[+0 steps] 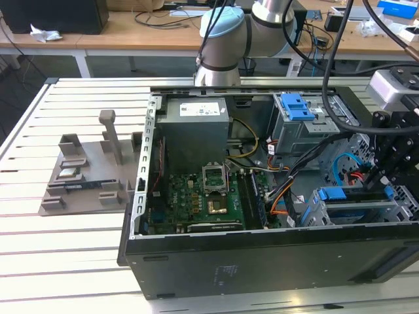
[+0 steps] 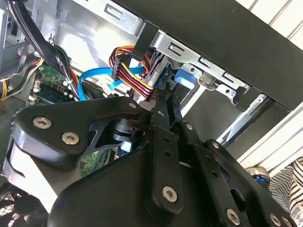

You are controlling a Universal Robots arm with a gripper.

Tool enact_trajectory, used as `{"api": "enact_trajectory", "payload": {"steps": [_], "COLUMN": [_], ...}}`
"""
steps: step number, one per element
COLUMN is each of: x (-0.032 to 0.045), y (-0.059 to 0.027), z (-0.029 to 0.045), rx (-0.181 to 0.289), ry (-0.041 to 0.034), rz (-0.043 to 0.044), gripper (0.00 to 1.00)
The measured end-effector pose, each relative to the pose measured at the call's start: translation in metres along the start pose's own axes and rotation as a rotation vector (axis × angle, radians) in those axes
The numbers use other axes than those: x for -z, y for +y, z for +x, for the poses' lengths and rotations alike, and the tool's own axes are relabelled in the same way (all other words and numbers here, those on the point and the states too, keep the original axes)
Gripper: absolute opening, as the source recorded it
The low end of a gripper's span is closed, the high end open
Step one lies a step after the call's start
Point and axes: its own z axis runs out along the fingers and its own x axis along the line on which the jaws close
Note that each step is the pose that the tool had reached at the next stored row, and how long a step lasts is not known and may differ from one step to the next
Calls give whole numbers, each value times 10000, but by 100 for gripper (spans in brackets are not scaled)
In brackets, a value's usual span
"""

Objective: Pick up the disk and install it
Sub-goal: 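Insert the first disk wire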

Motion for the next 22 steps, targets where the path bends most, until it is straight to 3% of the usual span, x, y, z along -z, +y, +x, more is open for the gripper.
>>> {"api": "enact_trajectory", "payload": {"steps": [9, 11, 22], "x": [13, 10, -22], "y": [7, 7, 6], "z": [0, 0, 0], "rx": [1, 3, 3], "ry": [-9, -81, -83], "rz": [26, 26, 25], "gripper": [17, 17, 17]}}
